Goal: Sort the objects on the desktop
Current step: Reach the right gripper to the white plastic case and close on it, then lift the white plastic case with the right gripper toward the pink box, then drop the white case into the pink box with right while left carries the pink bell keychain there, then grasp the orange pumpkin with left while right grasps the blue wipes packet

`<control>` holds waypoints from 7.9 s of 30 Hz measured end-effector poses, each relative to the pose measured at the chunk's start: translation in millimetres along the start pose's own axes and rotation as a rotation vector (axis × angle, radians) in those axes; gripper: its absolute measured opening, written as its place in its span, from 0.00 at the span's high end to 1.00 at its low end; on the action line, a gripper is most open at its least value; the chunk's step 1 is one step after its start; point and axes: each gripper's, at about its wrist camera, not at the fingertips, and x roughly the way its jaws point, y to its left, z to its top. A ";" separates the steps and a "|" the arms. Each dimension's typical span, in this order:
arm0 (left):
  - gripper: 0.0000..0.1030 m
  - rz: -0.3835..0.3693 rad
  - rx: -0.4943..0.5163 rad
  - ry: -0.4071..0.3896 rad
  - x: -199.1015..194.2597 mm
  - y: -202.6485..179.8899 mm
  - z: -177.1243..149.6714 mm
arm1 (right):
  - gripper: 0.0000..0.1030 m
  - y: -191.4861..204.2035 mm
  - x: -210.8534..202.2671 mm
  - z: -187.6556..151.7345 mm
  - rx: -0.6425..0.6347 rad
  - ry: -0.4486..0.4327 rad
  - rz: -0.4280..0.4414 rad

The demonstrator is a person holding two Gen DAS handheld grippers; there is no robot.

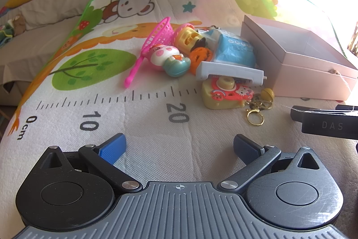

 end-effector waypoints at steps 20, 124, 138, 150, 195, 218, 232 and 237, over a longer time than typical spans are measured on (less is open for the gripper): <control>0.00 0.001 0.006 0.011 2.0 0.9 0.6 | 0.00 -3.2 -10.4 -4.1 -0.034 0.075 0.060; 0.00 -0.385 0.129 0.074 3.2 -9.2 17.5 | 0.44 -43.8 -60.0 -11.0 -0.169 0.100 0.223; 0.00 -0.199 0.172 0.011 -0.5 -29.5 19.7 | 0.39 -31.4 -73.3 -20.0 -0.232 0.015 0.191; 0.36 -0.169 0.219 0.037 -0.7 -40.7 18.4 | 0.54 -26.5 -65.4 -23.6 -0.234 0.096 0.199; 0.03 0.002 0.056 -0.086 -0.1 31.4 15.9 | 0.38 77.1 -3.1 113.0 -0.406 -0.010 0.291; 0.00 -0.165 0.026 -0.089 -10.1 40.3 2.1 | 0.63 122.5 66.1 101.2 -0.253 0.404 0.428; 0.00 -0.151 0.089 -0.021 -5.5 31.0 0.9 | 0.31 44.5 -38.1 33.1 -0.355 0.171 0.344; 0.00 -0.128 0.082 -0.018 -4.2 26.6 5.5 | 0.25 19.9 -44.8 14.1 -0.390 0.074 0.171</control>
